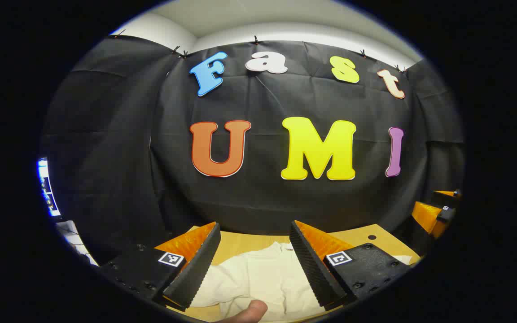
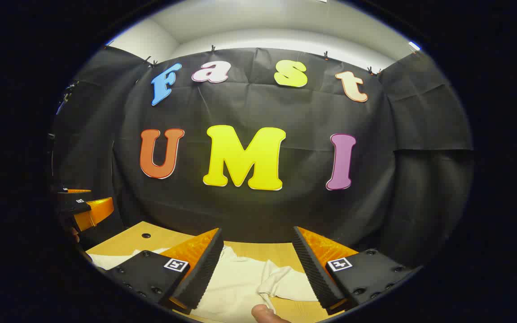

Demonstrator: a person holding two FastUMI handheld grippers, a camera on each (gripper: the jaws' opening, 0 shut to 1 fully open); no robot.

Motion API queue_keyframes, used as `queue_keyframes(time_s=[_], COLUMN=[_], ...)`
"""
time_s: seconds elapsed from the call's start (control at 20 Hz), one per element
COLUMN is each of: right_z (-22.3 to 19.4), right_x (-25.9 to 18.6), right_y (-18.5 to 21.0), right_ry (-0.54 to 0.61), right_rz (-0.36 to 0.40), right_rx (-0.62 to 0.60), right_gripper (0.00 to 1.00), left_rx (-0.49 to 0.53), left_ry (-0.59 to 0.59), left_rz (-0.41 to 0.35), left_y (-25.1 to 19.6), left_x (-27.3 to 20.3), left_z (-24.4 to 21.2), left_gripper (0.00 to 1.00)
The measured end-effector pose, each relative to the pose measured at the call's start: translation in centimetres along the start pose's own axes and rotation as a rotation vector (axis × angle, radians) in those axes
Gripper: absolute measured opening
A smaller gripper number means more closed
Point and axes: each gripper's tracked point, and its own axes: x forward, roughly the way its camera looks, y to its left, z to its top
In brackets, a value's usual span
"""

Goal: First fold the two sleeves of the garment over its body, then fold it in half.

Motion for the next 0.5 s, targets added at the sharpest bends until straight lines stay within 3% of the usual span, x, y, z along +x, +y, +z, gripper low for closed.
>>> queue_keyframes(time_s=[0.5], right_z=[-0.4], right_x=[0.7], right_y=[1.2], right_ry=[0.003], right_rz=[0.052], right_rx=[-0.012], right_gripper=[0.96], left_rx=[0.015], left_ry=[-0.007], left_rz=[-0.014], left_y=[-0.8], left_x=[0.1], left_z=[0.1], left_gripper=[0.99])
